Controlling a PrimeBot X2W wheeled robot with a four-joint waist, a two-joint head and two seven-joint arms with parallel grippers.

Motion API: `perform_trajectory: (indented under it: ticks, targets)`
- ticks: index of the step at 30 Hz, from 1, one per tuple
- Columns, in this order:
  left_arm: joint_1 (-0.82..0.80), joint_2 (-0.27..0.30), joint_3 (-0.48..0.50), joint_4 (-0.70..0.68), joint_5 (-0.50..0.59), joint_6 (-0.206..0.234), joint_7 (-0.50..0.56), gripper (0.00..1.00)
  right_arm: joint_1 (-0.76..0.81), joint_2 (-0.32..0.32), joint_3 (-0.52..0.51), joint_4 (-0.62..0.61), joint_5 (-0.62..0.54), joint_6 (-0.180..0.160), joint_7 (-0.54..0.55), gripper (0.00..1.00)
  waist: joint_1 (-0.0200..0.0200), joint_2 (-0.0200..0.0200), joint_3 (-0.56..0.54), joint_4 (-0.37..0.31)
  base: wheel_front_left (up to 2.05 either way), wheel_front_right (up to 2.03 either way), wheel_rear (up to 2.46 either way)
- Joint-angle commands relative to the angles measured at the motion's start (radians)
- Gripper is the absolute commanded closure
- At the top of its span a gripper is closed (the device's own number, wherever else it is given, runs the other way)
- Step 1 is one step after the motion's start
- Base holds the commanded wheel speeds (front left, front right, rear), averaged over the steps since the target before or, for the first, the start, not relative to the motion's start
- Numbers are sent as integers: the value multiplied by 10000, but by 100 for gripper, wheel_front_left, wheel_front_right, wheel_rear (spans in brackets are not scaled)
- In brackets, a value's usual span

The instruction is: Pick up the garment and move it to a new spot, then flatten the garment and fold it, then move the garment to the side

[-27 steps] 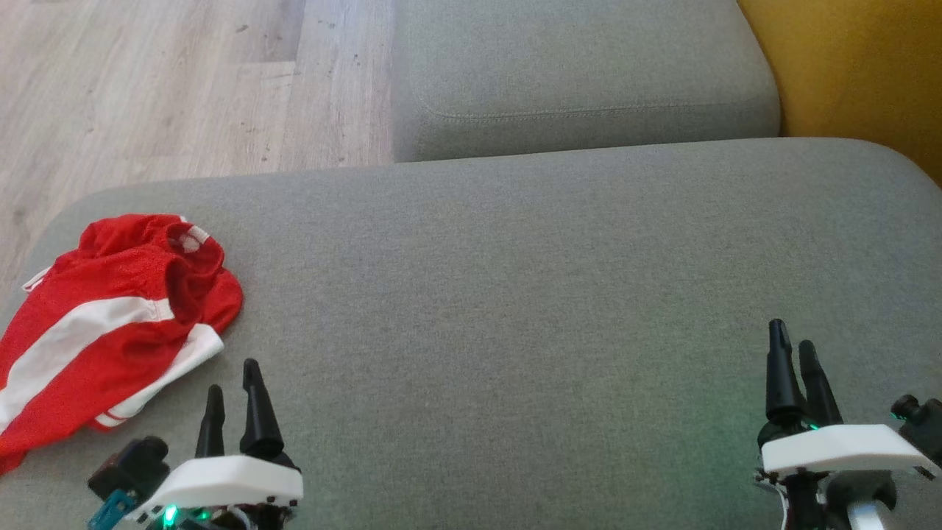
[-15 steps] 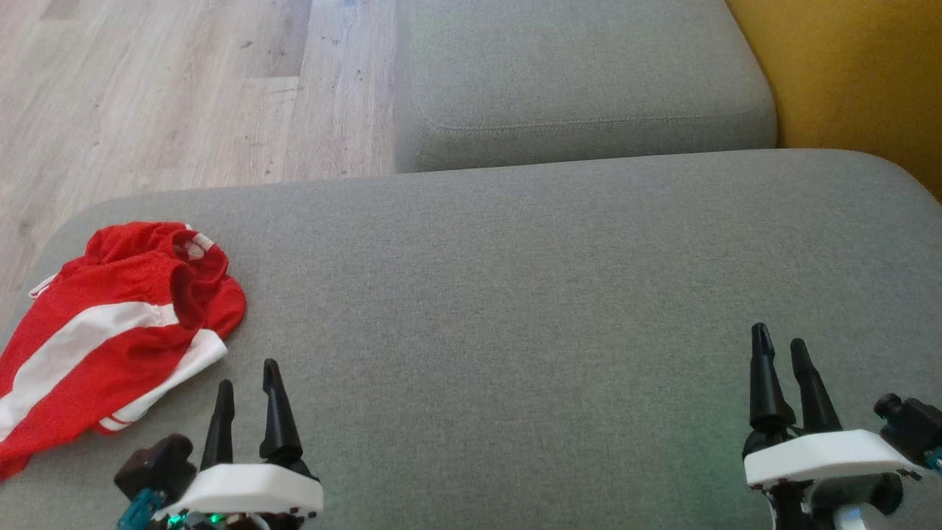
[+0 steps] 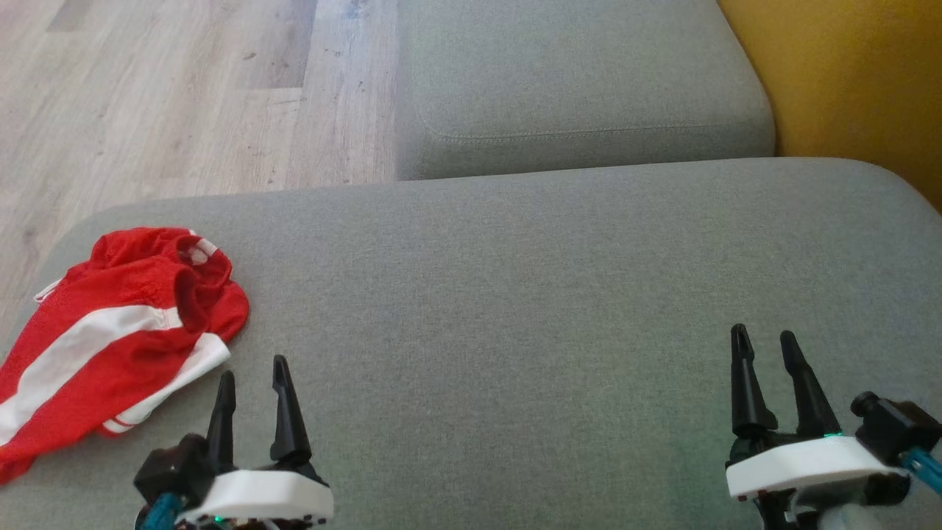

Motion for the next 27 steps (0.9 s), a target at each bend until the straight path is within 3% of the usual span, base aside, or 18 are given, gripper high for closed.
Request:
perform_trajectory:
  ticks: [1, 27]
  targets:
    - [-288, 51, 189, -387, 441, 29, -151, 0, -283, -99, 238, -428, -400, 59, -176, 0, 0, 0, -6, 12, 0, 0, 0]
    - [-277, -104, -8, -377, 3711, 249, -924, 0, -226, -119, -2, -225, -3122, 75, -942, 0, 0, 0, -41, 175, 0, 0, 0]
